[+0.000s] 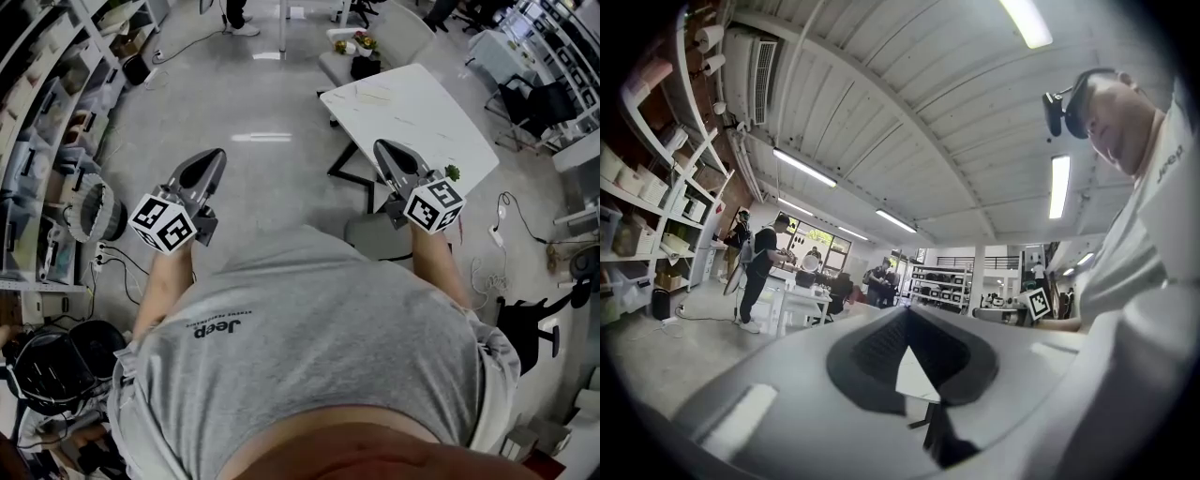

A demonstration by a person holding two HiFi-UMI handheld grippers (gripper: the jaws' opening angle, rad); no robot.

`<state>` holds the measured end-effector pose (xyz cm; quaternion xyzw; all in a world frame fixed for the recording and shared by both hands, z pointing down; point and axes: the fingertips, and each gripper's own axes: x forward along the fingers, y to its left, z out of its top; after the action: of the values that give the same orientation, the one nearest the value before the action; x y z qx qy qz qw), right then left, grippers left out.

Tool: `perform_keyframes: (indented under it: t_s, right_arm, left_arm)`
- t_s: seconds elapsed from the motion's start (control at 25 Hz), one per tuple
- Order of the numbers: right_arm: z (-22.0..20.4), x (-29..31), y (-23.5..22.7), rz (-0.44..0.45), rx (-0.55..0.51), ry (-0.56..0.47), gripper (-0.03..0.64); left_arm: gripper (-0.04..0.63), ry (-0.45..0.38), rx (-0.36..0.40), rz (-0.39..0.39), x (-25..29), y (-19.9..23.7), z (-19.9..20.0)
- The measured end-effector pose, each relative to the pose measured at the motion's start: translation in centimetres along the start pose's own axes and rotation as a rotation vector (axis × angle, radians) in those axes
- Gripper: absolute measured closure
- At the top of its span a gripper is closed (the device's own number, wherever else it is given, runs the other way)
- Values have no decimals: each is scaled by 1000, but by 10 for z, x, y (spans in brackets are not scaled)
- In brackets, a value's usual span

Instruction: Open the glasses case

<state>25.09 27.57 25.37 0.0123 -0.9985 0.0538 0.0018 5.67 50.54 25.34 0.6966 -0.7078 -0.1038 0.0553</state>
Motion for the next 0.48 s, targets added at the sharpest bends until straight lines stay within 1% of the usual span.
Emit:
perform_keyframes:
  t_s: [0.24,0.48]
  right_arm:
    - [2,-18,-21,23,-13,6,614]
    - [-11,-50,-55,39,12,-3,614]
  left_arm:
    - [538,-2,5,0,26,-19,-8]
    - [538,22,-4,4,58,-51,-28]
